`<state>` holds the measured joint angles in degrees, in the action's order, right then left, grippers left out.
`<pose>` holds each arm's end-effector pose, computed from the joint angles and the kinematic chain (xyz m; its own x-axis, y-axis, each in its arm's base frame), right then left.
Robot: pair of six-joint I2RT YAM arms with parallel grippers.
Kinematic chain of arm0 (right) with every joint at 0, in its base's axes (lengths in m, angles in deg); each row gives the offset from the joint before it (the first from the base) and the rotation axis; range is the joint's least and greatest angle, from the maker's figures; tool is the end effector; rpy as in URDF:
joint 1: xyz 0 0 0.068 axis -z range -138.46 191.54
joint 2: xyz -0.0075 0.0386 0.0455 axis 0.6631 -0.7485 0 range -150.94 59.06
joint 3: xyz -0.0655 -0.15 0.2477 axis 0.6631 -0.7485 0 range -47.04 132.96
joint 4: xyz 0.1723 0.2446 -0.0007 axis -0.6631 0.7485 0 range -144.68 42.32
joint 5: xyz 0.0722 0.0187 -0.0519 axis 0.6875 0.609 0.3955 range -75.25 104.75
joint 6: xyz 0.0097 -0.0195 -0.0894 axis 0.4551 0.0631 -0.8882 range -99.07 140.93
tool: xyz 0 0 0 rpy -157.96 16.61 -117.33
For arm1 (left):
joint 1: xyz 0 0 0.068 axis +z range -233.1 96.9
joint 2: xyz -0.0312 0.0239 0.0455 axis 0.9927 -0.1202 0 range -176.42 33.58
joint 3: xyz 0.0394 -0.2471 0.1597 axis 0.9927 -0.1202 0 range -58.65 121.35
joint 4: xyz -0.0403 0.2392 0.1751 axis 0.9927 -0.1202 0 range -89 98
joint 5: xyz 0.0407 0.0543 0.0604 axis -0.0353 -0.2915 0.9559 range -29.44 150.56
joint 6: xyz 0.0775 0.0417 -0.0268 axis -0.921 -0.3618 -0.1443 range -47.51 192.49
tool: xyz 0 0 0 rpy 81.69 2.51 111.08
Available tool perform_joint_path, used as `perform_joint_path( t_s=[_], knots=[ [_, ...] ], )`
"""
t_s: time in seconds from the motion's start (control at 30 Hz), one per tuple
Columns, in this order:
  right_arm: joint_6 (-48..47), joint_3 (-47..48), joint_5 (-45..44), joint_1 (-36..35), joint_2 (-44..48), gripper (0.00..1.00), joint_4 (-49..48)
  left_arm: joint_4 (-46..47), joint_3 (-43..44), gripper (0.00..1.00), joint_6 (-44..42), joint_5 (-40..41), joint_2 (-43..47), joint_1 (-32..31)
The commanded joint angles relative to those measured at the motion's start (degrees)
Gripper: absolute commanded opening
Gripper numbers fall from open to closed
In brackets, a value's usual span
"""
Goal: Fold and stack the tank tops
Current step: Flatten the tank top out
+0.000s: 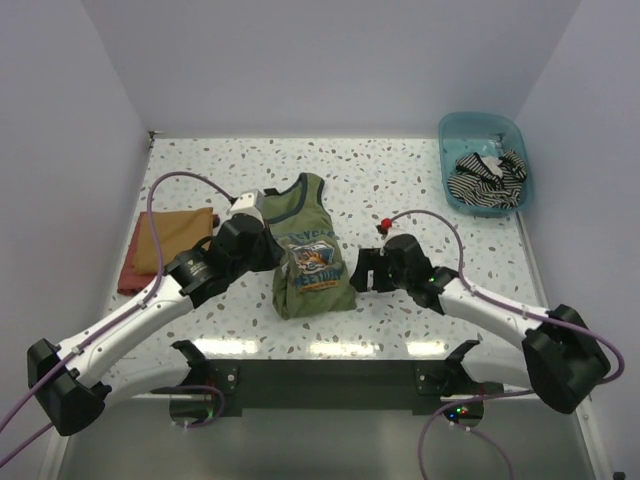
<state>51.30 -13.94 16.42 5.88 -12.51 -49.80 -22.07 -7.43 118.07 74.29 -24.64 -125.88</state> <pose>0.2446 0.1784 0.1497 -0.7846 0.0591 -0.6172 -0.2357 0.8923 0.3850 0.2195 -0.1765 0.2909 -0.6816 -0.3146 -0.6607 0.0485 0.8815 -0.4697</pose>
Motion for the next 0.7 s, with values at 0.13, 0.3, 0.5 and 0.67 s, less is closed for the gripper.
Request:
perform_joint_path(
  t_s=[0.13, 0.3, 0.5, 0.67],
  knots=[
    [4.25, -3.04, -0.1, -5.03, -0.05, 0.79, -10.58, -1.31, 3.01, 0.0, -1.81, -0.64, -0.14, 0.07],
    [5.22, 1.69, -0.17, -8.72, -6.47, 0.79, -14.37, -2.54, 4.5, 0.0, -2.25, -0.38, -0.32, 0.07],
    [6.37, 8.63, -2.9, -9.87, -13.15, 0.37, -12.45, -4.65, 5.99, 0.0, -3.57, 0.5, -0.41, 0.16],
    [5.67, 15.14, -9.03, -9.78, -9.57, 0.0, -3.5, -7.9, 9.24, 0.0, -6.63, 3.04, -1.46, 0.33]
  ],
)
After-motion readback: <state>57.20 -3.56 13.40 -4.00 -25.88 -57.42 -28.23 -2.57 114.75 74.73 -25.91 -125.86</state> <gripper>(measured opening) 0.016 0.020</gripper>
